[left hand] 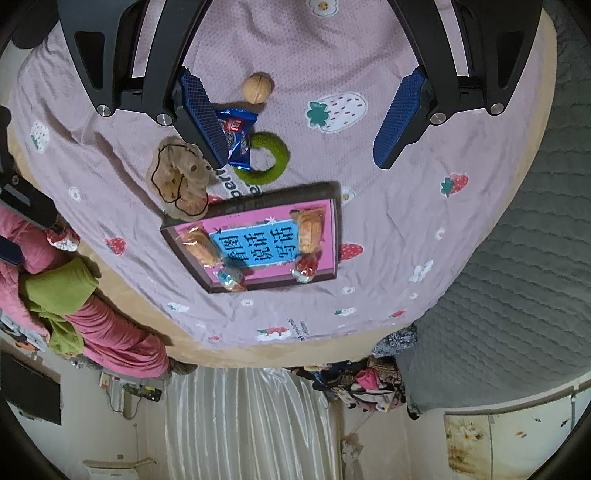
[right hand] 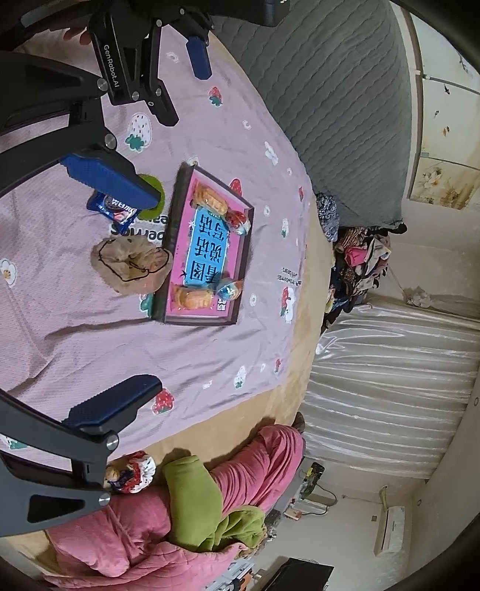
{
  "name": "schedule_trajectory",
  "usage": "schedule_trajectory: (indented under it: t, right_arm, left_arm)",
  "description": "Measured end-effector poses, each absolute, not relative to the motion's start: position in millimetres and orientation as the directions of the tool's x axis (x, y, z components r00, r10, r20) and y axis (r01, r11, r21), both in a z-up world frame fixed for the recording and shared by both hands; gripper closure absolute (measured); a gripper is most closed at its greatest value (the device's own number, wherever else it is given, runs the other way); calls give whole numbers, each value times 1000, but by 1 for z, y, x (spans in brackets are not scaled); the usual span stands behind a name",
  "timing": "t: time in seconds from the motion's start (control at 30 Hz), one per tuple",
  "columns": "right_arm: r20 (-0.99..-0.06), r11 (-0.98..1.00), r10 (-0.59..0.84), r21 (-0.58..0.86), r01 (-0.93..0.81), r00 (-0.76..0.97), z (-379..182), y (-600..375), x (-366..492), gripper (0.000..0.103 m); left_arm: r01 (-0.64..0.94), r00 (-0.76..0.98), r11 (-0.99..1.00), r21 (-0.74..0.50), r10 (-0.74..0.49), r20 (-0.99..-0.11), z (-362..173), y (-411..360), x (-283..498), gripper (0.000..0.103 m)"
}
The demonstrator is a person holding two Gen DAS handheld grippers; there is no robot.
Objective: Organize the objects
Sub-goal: 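Move the left gripper toward the walnut while the right approaches the mesh scrunchie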
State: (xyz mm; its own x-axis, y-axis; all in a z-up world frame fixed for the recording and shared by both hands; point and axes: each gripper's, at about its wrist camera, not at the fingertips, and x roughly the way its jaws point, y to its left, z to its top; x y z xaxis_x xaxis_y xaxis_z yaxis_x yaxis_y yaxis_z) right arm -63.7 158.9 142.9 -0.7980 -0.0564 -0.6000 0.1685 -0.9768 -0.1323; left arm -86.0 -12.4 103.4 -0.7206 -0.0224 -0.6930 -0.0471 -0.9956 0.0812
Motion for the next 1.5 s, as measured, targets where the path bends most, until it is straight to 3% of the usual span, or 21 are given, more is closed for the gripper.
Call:
schedule_trajectory:
  t: [1.5]
  right_arm:
    - [-711,-975,-30,-133,177,-702,65,156,-79,12]
  left_arm:
    - [-104,-601,-992,70,6,-799,11,-9,-81,21]
